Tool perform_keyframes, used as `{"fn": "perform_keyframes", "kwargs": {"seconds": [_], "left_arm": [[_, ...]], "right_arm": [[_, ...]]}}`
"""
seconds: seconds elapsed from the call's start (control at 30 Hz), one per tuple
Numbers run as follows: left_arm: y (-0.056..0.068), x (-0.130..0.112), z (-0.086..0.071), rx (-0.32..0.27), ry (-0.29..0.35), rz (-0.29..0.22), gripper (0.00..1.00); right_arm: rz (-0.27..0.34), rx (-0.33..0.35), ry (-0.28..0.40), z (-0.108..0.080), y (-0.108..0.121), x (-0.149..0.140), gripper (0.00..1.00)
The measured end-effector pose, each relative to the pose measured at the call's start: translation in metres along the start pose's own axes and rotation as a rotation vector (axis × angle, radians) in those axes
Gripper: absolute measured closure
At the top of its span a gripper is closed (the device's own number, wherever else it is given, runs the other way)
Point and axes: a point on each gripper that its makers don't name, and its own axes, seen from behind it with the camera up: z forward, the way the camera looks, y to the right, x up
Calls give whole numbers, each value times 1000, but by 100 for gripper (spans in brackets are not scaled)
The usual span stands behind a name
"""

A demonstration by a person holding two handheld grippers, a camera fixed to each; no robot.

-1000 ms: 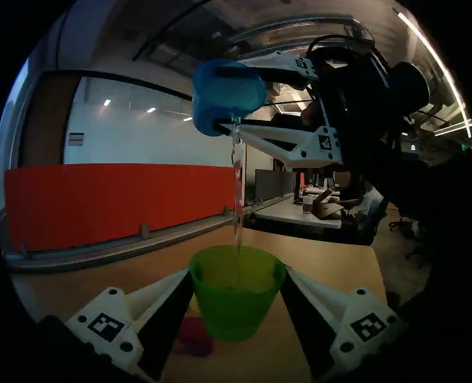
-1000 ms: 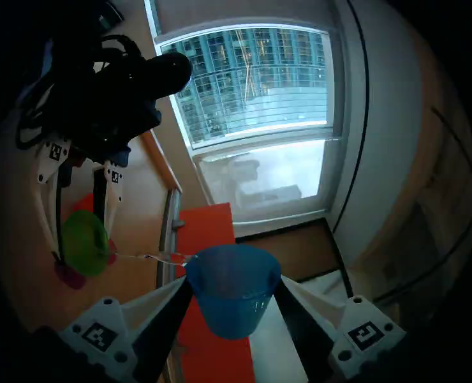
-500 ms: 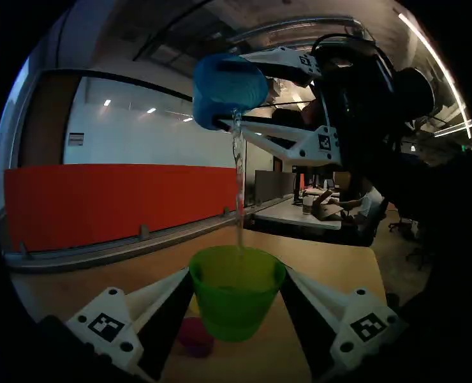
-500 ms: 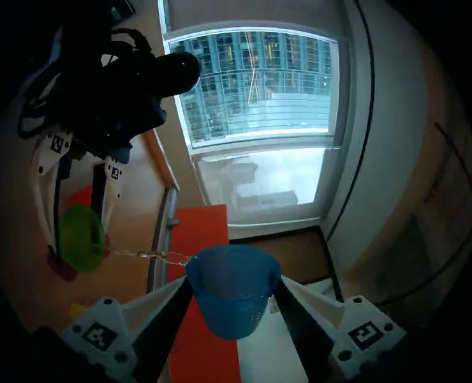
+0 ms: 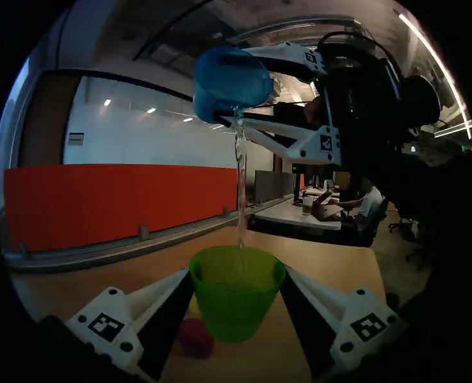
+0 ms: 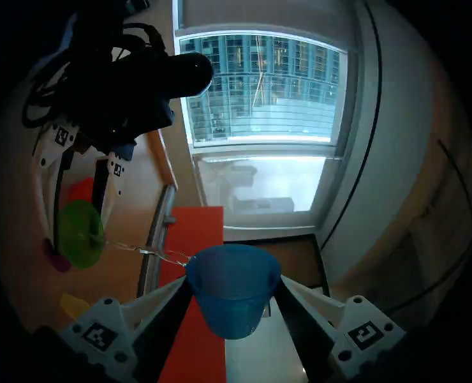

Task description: Pour water

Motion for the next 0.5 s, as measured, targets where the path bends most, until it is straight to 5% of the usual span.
{"fn": "perform_keyframes", "kwargs": {"seconds": [0.5], "left_arm": [[-2,0,2,1,6,-7,13]], "right_arm": [[-105,-14,7,2,5,7,11]]}}
